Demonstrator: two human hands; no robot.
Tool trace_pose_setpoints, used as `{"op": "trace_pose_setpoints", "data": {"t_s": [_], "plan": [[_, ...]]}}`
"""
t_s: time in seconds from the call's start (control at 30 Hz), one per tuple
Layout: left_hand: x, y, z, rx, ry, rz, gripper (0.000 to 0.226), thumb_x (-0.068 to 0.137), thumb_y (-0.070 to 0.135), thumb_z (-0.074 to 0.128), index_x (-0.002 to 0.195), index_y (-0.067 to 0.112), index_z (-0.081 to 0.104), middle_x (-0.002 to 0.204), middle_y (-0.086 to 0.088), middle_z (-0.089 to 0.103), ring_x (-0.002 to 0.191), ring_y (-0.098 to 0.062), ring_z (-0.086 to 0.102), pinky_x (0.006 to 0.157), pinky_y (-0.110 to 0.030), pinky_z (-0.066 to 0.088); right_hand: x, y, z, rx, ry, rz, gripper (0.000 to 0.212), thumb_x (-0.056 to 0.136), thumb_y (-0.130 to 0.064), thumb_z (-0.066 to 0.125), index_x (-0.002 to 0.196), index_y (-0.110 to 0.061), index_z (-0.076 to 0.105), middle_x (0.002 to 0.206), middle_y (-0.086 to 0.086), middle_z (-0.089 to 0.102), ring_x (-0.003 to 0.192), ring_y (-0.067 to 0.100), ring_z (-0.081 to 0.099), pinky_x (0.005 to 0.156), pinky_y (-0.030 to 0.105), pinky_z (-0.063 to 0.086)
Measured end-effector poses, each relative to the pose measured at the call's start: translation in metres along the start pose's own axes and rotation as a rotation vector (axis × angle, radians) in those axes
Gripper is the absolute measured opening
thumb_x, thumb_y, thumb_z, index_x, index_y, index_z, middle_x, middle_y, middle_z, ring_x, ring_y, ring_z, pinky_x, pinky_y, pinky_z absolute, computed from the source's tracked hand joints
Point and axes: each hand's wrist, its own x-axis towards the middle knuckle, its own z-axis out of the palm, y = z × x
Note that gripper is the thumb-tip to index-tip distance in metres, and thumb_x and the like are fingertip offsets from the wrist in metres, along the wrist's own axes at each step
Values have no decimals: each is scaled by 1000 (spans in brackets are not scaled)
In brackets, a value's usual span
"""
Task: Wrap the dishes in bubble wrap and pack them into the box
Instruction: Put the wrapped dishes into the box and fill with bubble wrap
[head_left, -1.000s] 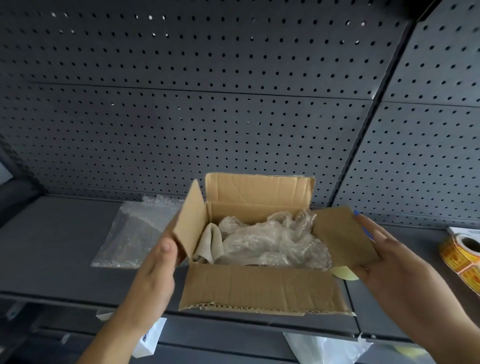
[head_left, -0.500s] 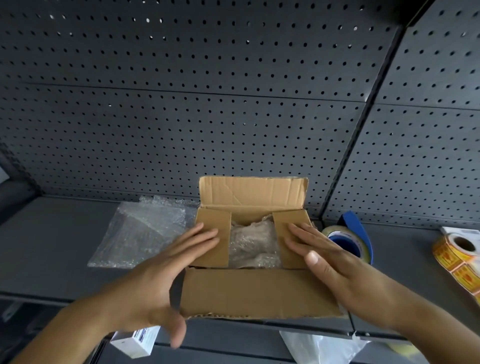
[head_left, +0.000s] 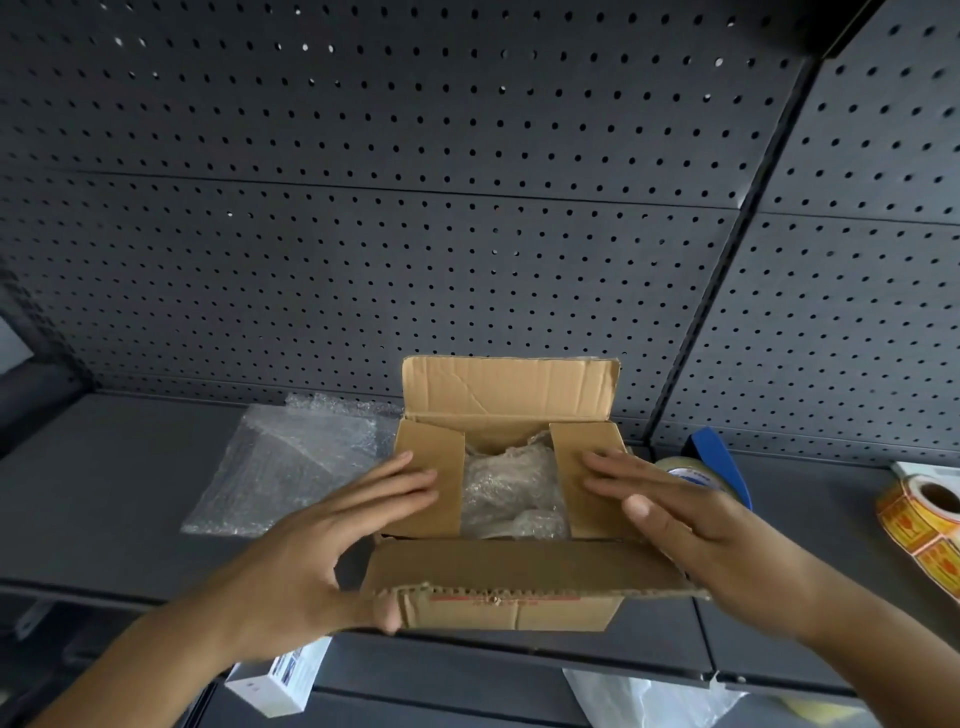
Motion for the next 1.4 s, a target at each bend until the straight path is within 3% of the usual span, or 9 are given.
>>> {"op": "trace_pose_setpoints", "data": {"t_s": [0.17, 0.3, 0.43, 0.67, 0.83, 1.03, 1.2, 1.3, 1.4], "plan": [[6, 10, 23, -154, 431, -31, 45, 94, 71, 48, 109, 41, 77, 127, 29, 66, 135, 0, 52, 109, -24, 42, 20, 2, -26, -22, 17, 76, 38, 97, -42, 46, 123, -32, 71, 128, -30, 63, 128, -8, 52, 107, 12, 38], [20, 32, 33, -283, 668, -172, 26, 91, 34, 65, 72, 49, 72, 73, 30, 68, 74, 11, 64, 66, -2, 41, 33, -4, -42, 275, 120, 188, 38, 107, -27, 37, 123, -19, 70, 118, -12, 74, 116, 1, 64, 96, 12, 45], [26, 31, 36, -441, 705, -279, 10, 84, 36, 70, 87, 30, 77, 87, 8, 77, 84, -7, 72, 75, -22, 55, 44, 0, -43, 410, 293, 248, 30, 107, -18, 42, 121, -19, 68, 111, -2, 76, 99, 18, 74, 85, 29, 56], [32, 22, 36, -409, 685, -385, 42, 85, 20, 80, 117, 40, 63, 118, 29, 64, 119, 10, 55, 96, -15, 45, 91, 14, -48, 239, 564, 264, 28, 102, -10, 50, 116, -22, 70, 101, -2, 73, 85, 17, 69, 75, 30, 58], [36, 25, 35, -478, 659, -414, 45, 87, 19, 78, 120, 45, 60, 124, 21, 63, 116, 9, 58, 90, -17, 53, 125, 6, -48, 324, 260, 323, 33, 99, -55, 49, 125, -44, 66, 123, -20, 68, 122, 9, 59, 111, 42, 42], [39, 21, 32, -459, 635, -404, 64, 88, 19, 77, 136, 51, 48, 136, 27, 53, 125, 20, 45, 102, -21, 45, 96, -8, -45, -3, -7, 207, 25, 97, -52, 53, 115, -50, 70, 114, -36, 67, 110, -15, 59, 100, 17, 42], [43, 18, 33, -314, 624, -274, 86, 94, 11, 70, 154, 51, 24, 157, 36, 26, 145, 15, 22, 110, -12, 32, 67, 4, -31, -345, -278, 71, 58, 87, -73, 41, 142, -56, 43, 152, -43, 25, 142, -22, 9, 123, 22, 7], [48, 16, 37, 21, 557, -178, 65, 98, 9, 60, 151, 42, 42, 162, 29, 24, 150, 10, 14, 110, 0, 19, 56, 10, -21, -467, -258, -9, 69, 90, -76, 32, 153, -47, 26, 160, -36, 7, 145, -17, -10, 124, 27, -7], [51, 12, 39, 286, 527, -141, 48, 95, 5, 53, 136, 29, 65, 150, 16, 52, 148, -1, 32, 124, -29, 24, 50, 14, -13, -528, -231, -22, 74, 89, -79, 23, 155, -46, 20, 161, -35, 1, 147, -13, -15, 126, 33, -8]]}}
